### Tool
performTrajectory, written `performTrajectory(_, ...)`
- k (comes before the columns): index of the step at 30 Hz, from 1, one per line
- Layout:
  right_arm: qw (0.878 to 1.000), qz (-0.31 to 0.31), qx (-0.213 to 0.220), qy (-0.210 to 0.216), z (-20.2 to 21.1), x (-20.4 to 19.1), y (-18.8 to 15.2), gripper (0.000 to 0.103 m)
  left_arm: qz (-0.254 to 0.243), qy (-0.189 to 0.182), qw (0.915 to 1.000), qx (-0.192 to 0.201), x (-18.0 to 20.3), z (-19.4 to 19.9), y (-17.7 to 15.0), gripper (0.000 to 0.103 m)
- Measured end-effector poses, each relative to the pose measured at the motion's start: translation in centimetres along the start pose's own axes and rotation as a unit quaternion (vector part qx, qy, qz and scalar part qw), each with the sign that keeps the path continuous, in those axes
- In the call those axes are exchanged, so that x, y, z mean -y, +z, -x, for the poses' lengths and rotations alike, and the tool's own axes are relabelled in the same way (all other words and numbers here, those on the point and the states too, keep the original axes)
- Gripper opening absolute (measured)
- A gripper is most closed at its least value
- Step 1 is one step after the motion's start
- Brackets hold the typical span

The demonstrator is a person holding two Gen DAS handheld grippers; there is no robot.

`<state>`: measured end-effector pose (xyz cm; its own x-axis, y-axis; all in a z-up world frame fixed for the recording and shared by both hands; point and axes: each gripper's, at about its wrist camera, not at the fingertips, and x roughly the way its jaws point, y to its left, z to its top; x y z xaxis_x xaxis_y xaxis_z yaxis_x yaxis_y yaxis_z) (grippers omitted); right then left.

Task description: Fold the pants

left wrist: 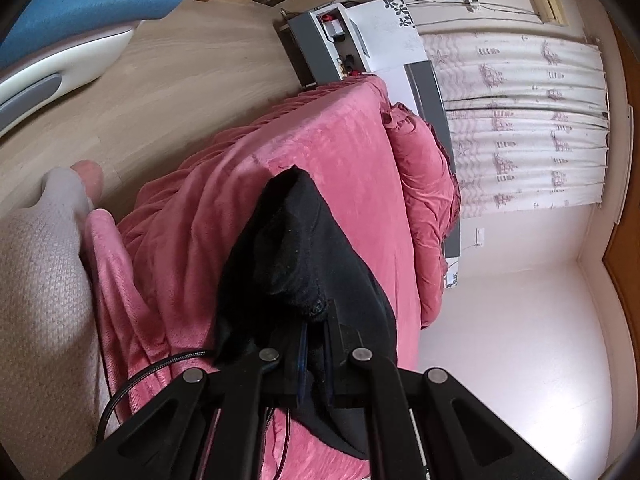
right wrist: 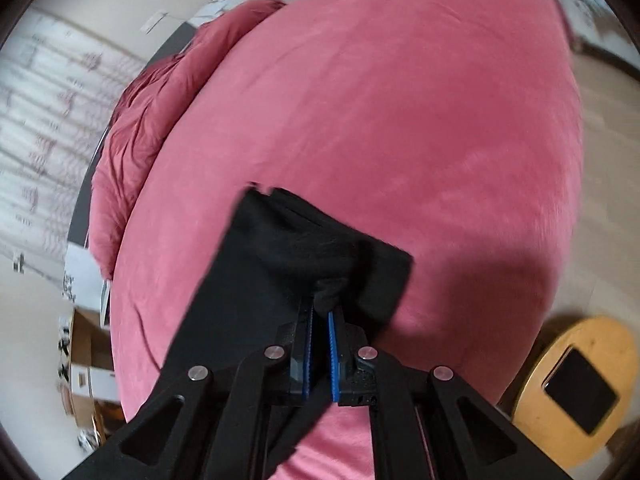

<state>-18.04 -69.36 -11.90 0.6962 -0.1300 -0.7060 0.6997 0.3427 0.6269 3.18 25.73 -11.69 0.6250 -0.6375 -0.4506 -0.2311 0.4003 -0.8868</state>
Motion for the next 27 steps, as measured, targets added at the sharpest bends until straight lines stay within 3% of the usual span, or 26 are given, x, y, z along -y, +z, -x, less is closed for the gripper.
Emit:
performTrajectory(3,1.0,-0.006,-0.002,0.002,-0.1,-0.5,0.4,0.007,-0.01,-0.002,1.0,0.0,0.8,0.1,0.2,0.006)
performTrajectory(7,0.998,0.004,0.028,0.049,2.3,-1.8,1.7,0.007,-0.031,-0.033,0.9989,0.014,3.4,1.0,0.4,0.006)
performTrajectory(10,0.999,0.014,0.037,0.024,2.6,-1.9,1.8,0.007,-0.046,-0.04,0.9979,0.022,4.4,1.8,0.0,0.006)
performTrajectory(13,0.999,-0.008,0.01,-0.031,1.1,0.3,0.9,0.007,-0.05,-0.012,0.9985,0.016,3.5,1.9,-0.6,0.006)
performTrajectory(17,0.997,-0.028,0.013,-0.067,0.5,0.7,-0.1,0.011,-0.05,0.087,0.9949,-0.01,0.6,0.4,-1.5,0.007)
performTrajectory(19,0.992,0.016,0.022,-0.124,1.4,-1.4,-0.5,0.019,-0.051,0.115,0.992,-0.016,0.0,0.0,-1.8,0.011)
performTrajectory(20,0.986,0.038,0.041,-0.156,2.4,-2.4,-0.9,0.026,-0.055,0.114,0.9919,-0.012,0.2,0.1,-1.9,0.015)
performTrajectory(22,0.974,0.062,0.102,-0.194,4.6,-5.6,-1.6,0.026,-0.073,0.126,0.9891,0.018,1.4,1.0,-2.0,0.02)
performTrajectory(24,0.97,0.077,0.153,-0.172,6.9,-8.9,-2.6,0.026,-0.1,0.126,0.9859,0.047,3.0,2.1,-2.0,0.021)
performTrajectory(25,0.971,0.103,0.157,-0.147,7.4,-11.1,-3.2,0.027,-0.115,0.131,0.9828,0.06,3.8,2.6,-2.0,0.021)
performTrajectory(27,0.972,0.175,0.122,-0.095,6.0,-16.4,-4.6,0.029,-0.144,0.134,0.9778,0.073,5.3,2.5,-2.1,0.022)
